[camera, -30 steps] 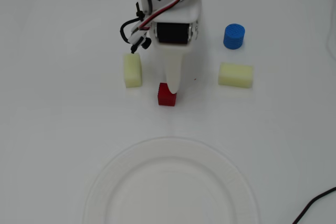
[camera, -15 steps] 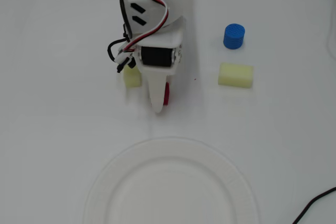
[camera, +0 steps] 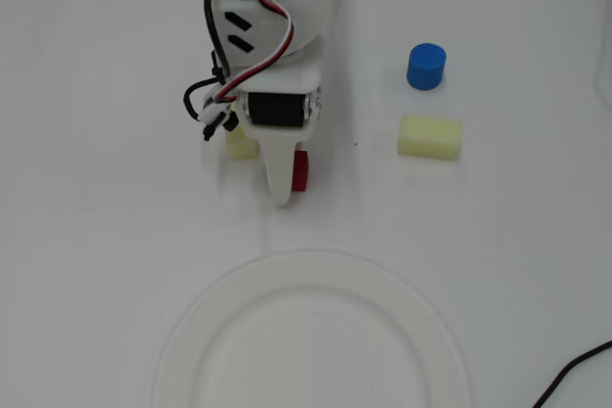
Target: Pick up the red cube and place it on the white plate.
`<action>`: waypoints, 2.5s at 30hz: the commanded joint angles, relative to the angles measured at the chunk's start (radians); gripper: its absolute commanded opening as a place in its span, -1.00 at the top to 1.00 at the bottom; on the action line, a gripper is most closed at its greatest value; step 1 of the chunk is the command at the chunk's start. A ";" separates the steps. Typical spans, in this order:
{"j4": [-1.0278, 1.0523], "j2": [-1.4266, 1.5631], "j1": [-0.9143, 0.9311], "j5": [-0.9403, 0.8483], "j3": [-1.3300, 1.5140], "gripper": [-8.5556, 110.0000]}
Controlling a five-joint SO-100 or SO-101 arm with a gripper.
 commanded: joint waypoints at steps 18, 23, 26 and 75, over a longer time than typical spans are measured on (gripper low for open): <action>-0.394 0.532 -0.038 -0.123 0.256 0.86; -0.614 0.621 -0.075 -0.252 0.333 0.86; -0.713 0.548 -0.077 -0.316 0.316 0.86; -0.017 0.893 0.009 -0.167 0.298 0.19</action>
